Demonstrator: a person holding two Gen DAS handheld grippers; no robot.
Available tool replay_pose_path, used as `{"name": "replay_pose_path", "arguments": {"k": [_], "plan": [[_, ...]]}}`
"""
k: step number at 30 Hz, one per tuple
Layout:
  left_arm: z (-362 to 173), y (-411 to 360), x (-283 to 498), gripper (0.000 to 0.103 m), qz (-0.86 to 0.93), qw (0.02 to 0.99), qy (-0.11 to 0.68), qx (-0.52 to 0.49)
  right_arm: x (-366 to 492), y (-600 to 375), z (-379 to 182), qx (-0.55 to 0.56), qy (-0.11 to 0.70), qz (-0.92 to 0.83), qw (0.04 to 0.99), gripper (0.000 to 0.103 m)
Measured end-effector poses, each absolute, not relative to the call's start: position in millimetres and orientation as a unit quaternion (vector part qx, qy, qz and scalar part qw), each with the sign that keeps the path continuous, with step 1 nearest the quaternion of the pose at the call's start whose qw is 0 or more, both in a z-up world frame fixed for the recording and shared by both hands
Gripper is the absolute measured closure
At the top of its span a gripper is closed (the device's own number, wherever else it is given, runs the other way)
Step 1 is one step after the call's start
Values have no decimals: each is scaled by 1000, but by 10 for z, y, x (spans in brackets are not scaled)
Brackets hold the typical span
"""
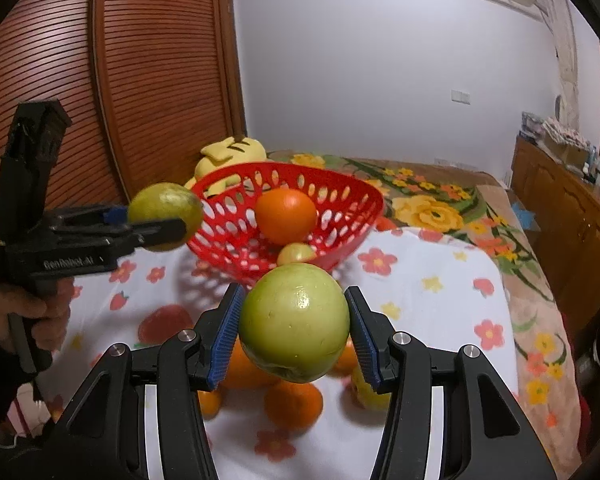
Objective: Organize fruits
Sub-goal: 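Lift and carry the citrus with the left tool while the right tool carries the apple to the basket, then open the left tool over the basket while the right tool lowers and releases the green apple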
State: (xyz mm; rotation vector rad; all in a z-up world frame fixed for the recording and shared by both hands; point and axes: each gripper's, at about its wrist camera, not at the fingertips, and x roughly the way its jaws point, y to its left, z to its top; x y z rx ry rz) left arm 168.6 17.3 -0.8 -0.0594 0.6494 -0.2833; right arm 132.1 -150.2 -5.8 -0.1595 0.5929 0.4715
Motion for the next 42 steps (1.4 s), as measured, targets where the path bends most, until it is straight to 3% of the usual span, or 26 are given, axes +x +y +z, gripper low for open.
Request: {"name": "replay_pose_path", "arguments": {"k": [18, 34, 42], "plan": [[-156, -4, 2020, 43, -125, 930, 346, -4, 1896, -1254, 112, -68, 310, 256, 913, 51], [-226, -33, 2159, 43, -117, 926, 360, 5, 2369, -1011, -113, -101, 353, 254, 895, 51], [-119, 37, 2133, 37, -109, 934, 339, 2, 2423, -1017, -168, -100, 358, 250, 894, 51]]}}
